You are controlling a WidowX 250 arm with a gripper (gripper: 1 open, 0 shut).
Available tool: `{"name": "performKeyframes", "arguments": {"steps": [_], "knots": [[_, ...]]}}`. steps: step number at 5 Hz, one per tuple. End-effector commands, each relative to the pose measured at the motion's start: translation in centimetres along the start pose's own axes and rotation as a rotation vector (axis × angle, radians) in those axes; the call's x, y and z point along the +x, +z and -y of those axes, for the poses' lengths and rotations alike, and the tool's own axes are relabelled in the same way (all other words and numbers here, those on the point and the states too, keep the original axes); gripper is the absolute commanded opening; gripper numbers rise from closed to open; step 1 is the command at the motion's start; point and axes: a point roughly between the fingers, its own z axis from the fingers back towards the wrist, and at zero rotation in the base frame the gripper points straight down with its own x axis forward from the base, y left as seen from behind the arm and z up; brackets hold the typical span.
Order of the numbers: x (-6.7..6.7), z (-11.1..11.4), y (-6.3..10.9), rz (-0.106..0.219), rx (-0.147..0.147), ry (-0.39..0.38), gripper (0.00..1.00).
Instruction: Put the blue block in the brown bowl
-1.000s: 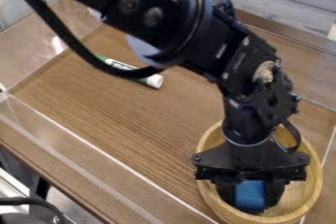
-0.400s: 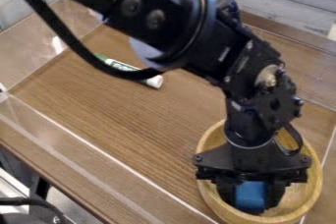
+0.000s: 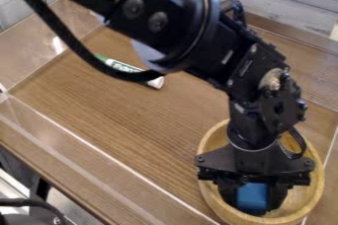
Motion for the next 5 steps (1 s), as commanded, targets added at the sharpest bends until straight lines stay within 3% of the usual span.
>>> {"name": "performKeyframes", "arguments": {"steps": [1, 3, 5], "knots": [[0.2, 0.8, 1.3, 0.013, -0.021, -0.031, 0.00], [0.7, 0.9, 2.8, 0.011, -0.013, -0.053, 0.00], [1.4, 0.9, 3.2, 0.008, -0.003, -0.076, 0.00]]}}
